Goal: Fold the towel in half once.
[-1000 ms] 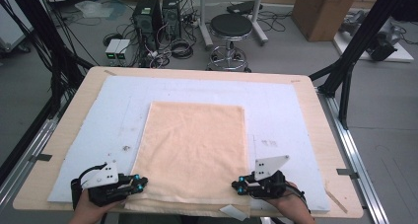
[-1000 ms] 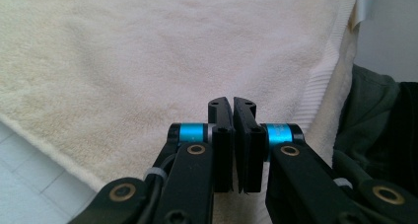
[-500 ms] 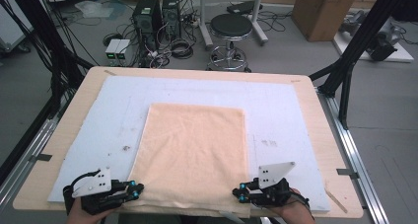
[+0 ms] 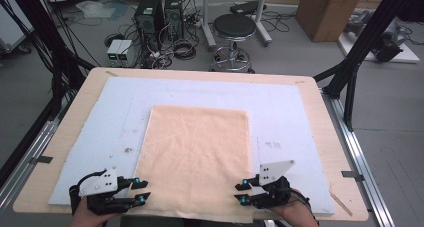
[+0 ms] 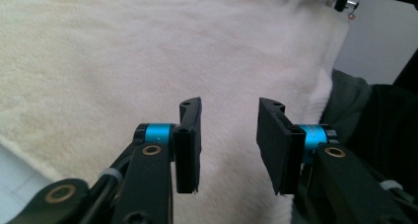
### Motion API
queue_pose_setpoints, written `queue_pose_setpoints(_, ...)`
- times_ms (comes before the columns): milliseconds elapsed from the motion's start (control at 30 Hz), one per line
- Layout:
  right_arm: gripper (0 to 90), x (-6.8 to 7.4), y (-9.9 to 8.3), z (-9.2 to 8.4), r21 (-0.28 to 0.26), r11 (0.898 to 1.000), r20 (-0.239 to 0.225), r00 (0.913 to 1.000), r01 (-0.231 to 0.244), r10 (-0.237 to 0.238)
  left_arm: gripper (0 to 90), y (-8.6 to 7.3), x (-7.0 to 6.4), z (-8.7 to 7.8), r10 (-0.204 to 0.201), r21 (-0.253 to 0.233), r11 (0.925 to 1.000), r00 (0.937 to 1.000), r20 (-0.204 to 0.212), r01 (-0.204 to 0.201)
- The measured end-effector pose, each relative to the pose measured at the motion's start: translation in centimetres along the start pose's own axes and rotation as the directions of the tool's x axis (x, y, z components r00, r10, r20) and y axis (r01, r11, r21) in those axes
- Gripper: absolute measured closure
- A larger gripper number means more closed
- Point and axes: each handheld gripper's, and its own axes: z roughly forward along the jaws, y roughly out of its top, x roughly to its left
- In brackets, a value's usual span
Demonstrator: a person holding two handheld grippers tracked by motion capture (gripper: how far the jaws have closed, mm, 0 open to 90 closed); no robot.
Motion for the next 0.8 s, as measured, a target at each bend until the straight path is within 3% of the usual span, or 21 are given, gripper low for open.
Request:
queue_pose_setpoints(233, 62.7, -2.2, 0.5, 0.9, 0.000, 0.999, 0.057, 0.9973, -0.047, 0.047, 56.0, 0.5, 1.6, 1.1, -0.035, -0.024, 0.9991, 0.9979, -0.054, 0.034)
queue_pose_setpoints(500, 55.5, -4.2, 0.3, 0.8, -0.019, 0.995, 0.147, 0.9837, -0.103, 0.104, 51.8, 0.7, 2.6, 1.4, -0.054, -0.031, 0.9982, 0.9925, -0.110, 0.051)
queue_pose_setpoints(633, 47.7, -4.9, 0.2, 0.5, -0.051, 0.990, 0.167, 0.9760, -0.134, 0.140, 49.0, 0.8, 3.1, 1.5, -0.069, -0.037, 0.9972, 0.9877, -0.140, 0.065)
queue_pose_setpoints(800, 44.2, -5.6, 0.5, 0.3, -0.066, 0.987, 0.179, 0.9717, -0.144, 0.154, 44.7, 1.0, 3.8, 1.7, -0.083, -0.037, 0.9963, 0.9821, -0.169, 0.078)
